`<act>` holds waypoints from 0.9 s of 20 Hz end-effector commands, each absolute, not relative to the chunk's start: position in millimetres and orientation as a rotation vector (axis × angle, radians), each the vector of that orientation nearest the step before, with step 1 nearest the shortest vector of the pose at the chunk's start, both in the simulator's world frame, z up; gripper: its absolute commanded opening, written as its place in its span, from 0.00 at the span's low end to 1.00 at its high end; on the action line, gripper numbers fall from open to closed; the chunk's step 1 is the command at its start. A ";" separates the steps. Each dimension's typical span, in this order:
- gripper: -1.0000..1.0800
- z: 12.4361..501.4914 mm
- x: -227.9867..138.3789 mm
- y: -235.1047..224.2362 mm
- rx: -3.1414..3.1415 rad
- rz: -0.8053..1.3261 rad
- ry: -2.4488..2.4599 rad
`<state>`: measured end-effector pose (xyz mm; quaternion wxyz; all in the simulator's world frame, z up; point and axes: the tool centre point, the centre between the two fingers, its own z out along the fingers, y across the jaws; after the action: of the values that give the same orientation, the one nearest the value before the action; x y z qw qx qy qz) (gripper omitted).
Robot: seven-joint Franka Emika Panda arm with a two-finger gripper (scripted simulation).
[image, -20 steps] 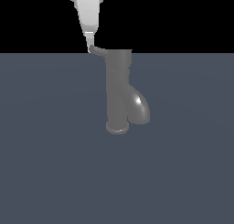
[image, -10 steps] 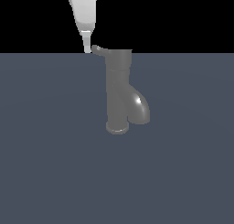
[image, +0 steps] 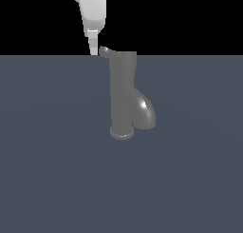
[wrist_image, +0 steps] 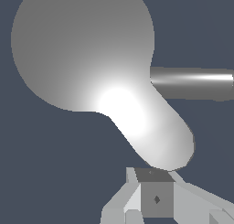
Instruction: Turn on the faucet by rotating a designated handle.
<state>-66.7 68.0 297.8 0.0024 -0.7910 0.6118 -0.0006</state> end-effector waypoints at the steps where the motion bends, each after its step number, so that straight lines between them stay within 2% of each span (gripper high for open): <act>1: 0.00 297.9 -73.4 44.4 -2.453 -0.001 1.961; 6: 0.00 298.0 -85.5 34.0 -2.453 0.000 1.963; 7: 0.00 297.9 -84.1 54.3 -2.485 0.000 1.920; 18: 0.00 298.1 -88.0 -21.9 -2.457 0.000 1.957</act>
<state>-92.5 24.1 297.9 -0.0030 -0.8039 0.5947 0.0037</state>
